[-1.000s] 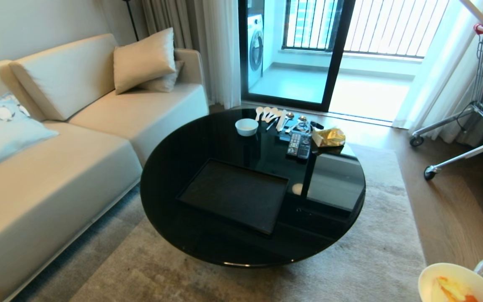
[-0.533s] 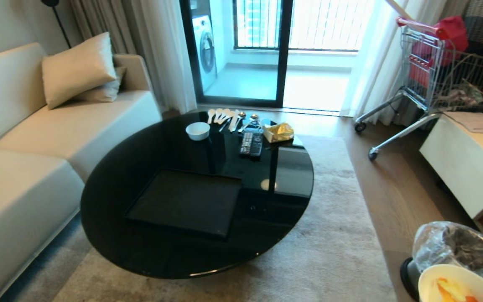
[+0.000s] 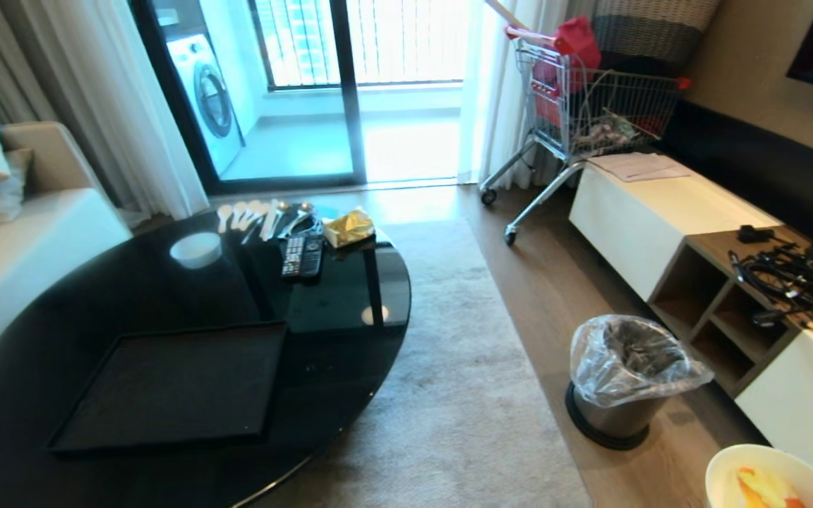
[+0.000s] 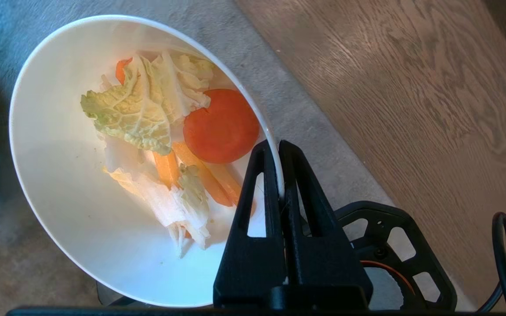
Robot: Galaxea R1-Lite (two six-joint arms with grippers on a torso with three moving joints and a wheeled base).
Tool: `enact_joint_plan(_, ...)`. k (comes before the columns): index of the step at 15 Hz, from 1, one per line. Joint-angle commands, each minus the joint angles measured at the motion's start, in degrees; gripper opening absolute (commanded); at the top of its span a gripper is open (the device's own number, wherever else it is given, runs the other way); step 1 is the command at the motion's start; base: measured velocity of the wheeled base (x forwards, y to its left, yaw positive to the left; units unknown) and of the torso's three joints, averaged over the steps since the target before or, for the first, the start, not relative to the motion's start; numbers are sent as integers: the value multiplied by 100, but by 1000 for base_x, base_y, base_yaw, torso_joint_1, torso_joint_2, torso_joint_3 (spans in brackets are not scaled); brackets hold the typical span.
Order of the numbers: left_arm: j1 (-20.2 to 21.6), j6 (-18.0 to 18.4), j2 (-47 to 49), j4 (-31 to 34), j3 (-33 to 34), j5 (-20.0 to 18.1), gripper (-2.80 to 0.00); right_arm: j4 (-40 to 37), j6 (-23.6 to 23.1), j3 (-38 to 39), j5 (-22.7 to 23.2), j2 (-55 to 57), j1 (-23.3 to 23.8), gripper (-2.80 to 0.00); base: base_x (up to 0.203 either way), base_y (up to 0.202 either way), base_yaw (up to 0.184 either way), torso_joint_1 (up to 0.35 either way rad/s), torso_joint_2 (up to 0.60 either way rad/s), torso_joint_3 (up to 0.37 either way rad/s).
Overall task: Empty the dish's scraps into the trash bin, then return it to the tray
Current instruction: Move the bowl over the trash can
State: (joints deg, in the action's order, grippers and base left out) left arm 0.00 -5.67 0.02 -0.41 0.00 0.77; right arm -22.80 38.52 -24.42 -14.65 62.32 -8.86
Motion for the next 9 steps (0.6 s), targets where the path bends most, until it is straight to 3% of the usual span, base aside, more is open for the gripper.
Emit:
enact_joint_plan(1, 0, -4, -2, -2, 0, 2, -280, -23, 24, -1, -7, -50, -1, -280, 1, 8, -170, 3, 2, 2)
enact_joint_plan(9, 0, -4, -2, -2, 0, 2, -280, -50, 6, 67, -29, -176, -1, -280, -1, 9, -165, 2, -1, 1)
